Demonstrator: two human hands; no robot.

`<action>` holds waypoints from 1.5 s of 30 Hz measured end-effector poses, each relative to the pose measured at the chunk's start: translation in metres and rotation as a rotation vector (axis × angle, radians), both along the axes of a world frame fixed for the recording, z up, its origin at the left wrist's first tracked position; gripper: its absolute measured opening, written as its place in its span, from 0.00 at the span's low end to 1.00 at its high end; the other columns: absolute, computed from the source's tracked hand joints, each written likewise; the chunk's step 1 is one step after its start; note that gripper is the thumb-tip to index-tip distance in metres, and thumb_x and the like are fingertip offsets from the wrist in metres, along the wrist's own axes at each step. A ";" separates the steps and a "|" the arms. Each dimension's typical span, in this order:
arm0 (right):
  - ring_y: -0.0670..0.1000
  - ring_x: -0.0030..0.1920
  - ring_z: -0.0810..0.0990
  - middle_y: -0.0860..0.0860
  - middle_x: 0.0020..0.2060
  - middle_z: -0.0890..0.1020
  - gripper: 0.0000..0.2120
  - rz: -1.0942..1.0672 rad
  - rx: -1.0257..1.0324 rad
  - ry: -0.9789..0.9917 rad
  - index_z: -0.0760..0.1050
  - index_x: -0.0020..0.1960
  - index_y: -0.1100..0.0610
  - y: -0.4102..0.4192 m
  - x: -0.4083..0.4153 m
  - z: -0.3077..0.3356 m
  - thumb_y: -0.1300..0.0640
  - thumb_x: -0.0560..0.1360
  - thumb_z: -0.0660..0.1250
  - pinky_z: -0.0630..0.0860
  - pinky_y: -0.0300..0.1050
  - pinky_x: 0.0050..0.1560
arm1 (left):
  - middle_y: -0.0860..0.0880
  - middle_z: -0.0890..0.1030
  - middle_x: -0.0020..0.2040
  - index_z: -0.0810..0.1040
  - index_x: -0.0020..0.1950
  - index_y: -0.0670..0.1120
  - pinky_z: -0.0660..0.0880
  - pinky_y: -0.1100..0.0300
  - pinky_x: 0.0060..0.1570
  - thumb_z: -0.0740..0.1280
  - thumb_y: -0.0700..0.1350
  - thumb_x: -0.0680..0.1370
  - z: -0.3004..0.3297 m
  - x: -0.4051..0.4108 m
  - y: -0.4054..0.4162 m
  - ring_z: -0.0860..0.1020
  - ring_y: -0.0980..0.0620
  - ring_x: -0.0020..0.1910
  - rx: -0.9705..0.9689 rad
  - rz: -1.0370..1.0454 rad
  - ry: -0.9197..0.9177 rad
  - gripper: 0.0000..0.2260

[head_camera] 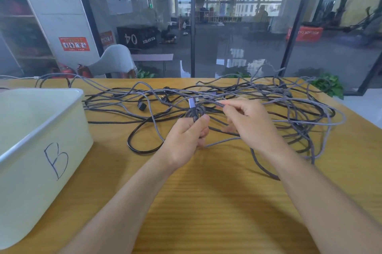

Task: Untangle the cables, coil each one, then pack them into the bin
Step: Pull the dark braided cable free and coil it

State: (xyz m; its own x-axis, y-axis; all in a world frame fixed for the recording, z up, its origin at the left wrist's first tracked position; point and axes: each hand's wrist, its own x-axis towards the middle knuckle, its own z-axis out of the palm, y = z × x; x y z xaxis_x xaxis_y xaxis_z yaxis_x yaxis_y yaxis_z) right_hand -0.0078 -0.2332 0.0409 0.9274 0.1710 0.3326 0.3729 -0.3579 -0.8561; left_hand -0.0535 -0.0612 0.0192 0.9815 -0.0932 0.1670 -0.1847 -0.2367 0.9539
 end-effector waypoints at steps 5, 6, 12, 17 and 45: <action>0.51 0.42 0.86 0.52 0.43 0.85 0.09 0.084 0.145 0.072 0.80 0.62 0.57 0.014 -0.013 -0.001 0.60 0.82 0.68 0.87 0.52 0.46 | 0.49 0.61 0.30 0.65 0.36 0.44 0.57 0.62 0.29 0.56 0.49 0.88 0.001 0.001 -0.002 0.58 0.54 0.28 -0.050 0.053 -0.024 0.21; 0.49 0.42 0.85 0.51 0.43 0.84 0.09 0.147 0.146 0.112 0.80 0.63 0.56 0.015 -0.014 0.001 0.60 0.83 0.67 0.86 0.53 0.45 | 0.50 0.61 0.30 0.64 0.35 0.45 0.57 0.62 0.29 0.56 0.49 0.88 0.000 0.002 0.000 0.59 0.54 0.28 -0.066 0.069 -0.030 0.22; 0.42 0.43 0.79 0.33 0.41 0.82 0.18 0.365 0.089 0.204 0.81 0.68 0.46 0.013 -0.016 0.003 0.61 0.86 0.59 0.81 0.41 0.43 | 0.48 0.60 0.31 0.63 0.34 0.47 0.54 0.53 0.33 0.53 0.61 0.86 0.003 0.002 0.007 0.56 0.49 0.32 -0.082 0.131 -0.028 0.25; 0.49 0.44 0.80 0.51 0.46 0.85 0.13 0.382 0.174 0.164 0.84 0.64 0.51 0.012 -0.016 0.000 0.61 0.82 0.68 0.79 0.41 0.43 | 0.50 0.61 0.30 0.63 0.33 0.48 0.55 0.60 0.30 0.58 0.59 0.85 0.002 0.002 0.006 0.57 0.51 0.29 -0.084 0.106 -0.061 0.24; 0.49 0.28 0.68 0.50 0.29 0.69 0.31 0.853 -0.303 0.665 0.74 0.39 0.59 0.020 -0.025 -0.021 0.32 0.81 0.52 0.72 0.41 0.28 | 0.49 0.69 0.30 0.68 0.37 0.48 0.70 0.57 0.35 0.55 0.49 0.87 0.031 -0.009 0.013 0.71 0.49 0.28 -0.663 -0.095 0.024 0.19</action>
